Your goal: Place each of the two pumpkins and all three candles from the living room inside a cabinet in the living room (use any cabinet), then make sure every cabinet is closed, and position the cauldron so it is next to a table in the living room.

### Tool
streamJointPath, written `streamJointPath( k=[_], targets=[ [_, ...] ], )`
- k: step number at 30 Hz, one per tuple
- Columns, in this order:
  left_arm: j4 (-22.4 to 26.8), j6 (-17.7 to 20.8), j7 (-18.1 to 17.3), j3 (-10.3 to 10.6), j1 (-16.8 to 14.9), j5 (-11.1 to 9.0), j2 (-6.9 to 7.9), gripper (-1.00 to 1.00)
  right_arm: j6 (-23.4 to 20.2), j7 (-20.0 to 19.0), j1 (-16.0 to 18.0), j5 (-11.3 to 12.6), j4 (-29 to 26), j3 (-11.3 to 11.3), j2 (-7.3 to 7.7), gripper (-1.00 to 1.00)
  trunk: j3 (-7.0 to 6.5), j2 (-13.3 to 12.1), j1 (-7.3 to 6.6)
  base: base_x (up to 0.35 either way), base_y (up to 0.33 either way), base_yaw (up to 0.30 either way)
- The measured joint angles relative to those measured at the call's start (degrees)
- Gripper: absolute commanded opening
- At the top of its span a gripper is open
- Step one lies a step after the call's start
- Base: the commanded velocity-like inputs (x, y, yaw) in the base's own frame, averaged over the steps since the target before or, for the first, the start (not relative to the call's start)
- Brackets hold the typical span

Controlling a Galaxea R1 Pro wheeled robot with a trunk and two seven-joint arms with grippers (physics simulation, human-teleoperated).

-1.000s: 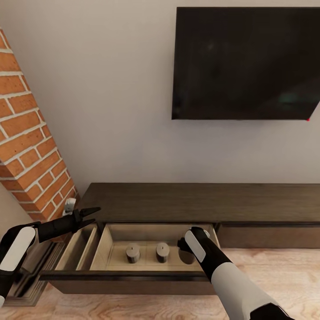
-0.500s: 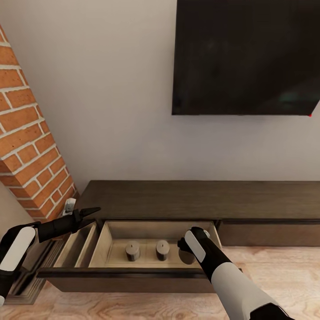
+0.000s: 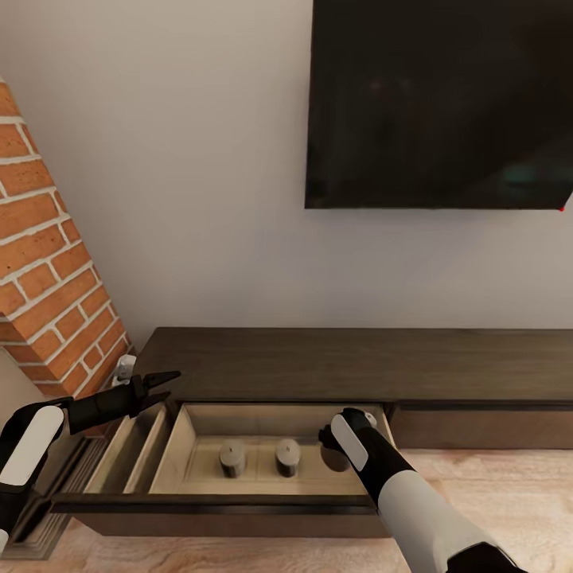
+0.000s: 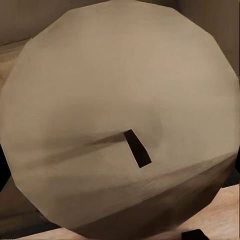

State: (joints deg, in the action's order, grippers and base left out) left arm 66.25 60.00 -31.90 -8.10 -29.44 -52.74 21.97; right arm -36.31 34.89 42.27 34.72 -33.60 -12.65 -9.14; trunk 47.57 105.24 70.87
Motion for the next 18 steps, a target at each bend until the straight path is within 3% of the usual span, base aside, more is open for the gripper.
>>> streamJointPath(
  k=[14,18],
  targets=[
    [0.03,-0.01,-0.45,-0.17,0.35,-0.1,0.1,1.0,0.35,0.0,0.0,0.04,0.55,0.0,0.06,-1.0,0.35,0.79,0.43,0.018,-0.006,0.0],
    [0.03,-0.01,-4.75,-0.16,0.42,-0.02,1.0,1.0,0.39,0.0,0.05,0.04,1.09,0.0,0.01,-1.0,1.07,2.39,1.31,0.0,0.0,0.0]
  ],
)
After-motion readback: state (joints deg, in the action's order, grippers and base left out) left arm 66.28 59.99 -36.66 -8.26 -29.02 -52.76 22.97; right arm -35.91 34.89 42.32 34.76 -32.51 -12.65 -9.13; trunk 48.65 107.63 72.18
